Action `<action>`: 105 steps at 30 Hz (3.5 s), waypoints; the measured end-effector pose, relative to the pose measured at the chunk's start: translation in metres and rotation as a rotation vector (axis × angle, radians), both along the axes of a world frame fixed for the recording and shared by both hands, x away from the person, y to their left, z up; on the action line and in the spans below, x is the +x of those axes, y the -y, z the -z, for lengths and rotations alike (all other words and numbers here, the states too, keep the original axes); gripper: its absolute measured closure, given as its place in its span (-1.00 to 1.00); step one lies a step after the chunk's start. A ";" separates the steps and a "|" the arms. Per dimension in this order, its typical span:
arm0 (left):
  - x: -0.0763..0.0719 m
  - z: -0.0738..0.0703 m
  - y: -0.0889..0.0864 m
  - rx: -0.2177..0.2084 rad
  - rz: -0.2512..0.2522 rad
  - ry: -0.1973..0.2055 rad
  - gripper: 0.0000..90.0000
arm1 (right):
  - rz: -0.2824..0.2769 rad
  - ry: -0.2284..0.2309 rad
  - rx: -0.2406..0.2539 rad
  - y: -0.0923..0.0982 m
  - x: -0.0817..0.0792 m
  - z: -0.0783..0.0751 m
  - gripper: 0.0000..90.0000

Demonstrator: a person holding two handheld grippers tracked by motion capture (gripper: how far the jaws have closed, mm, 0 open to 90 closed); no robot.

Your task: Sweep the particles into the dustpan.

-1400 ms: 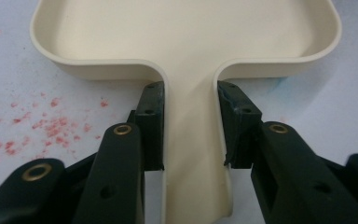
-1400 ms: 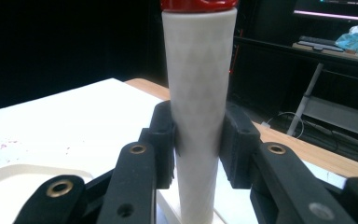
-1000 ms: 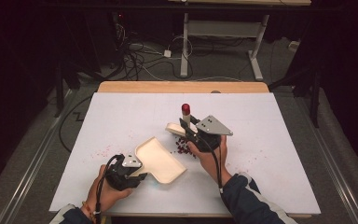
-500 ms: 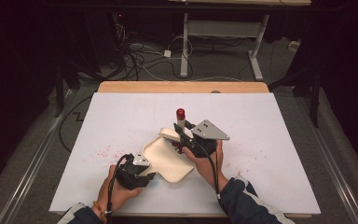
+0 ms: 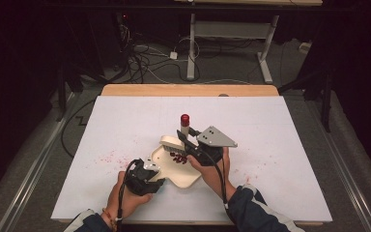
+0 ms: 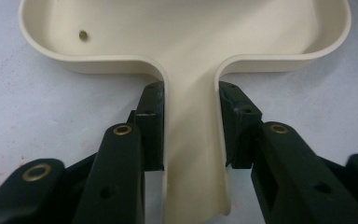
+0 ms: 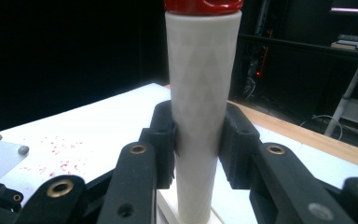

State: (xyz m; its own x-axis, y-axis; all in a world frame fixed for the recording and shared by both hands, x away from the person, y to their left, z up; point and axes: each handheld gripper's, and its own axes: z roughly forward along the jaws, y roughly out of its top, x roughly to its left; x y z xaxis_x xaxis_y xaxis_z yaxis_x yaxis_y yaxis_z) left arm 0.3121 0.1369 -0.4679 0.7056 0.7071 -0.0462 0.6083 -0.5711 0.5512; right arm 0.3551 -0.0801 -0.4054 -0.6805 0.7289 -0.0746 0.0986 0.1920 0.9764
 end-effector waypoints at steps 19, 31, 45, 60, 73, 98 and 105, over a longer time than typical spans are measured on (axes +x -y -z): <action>0.000 0.001 0.002 0.019 0.006 0.004 0.42 | -0.056 0.023 0.041 0.005 -0.002 -0.010 0.56; 0.000 0.000 0.000 0.052 0.029 0.015 0.42 | 0.039 0.047 0.067 0.043 0.001 -0.030 0.56; 0.002 0.001 0.001 0.060 0.032 0.000 0.42 | 0.262 0.066 -0.002 0.075 0.019 -0.014 0.56; 0.001 0.001 0.004 0.065 0.025 0.008 0.42 | 0.142 0.039 -0.116 0.017 -0.010 0.002 0.55; 0.001 0.000 0.002 0.082 0.030 0.010 0.42 | 0.054 -0.008 -0.026 0.003 -0.028 -0.002 0.56; 0.001 0.000 0.001 0.088 0.037 0.011 0.42 | 0.128 0.011 -0.066 0.078 -0.025 -0.024 0.56; 0.000 0.000 0.000 0.088 0.037 0.007 0.42 | 0.146 -0.029 -0.098 0.101 -0.038 -0.019 0.56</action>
State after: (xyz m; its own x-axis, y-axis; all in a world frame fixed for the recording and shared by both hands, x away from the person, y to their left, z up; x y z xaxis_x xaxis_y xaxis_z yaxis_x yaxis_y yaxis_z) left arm 0.3125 0.1371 -0.4676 0.7312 0.6819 0.0199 0.5823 -0.6391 0.5024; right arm 0.3170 -0.1812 -0.3865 -0.5708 0.8103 -0.1327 0.1599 0.2682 0.9500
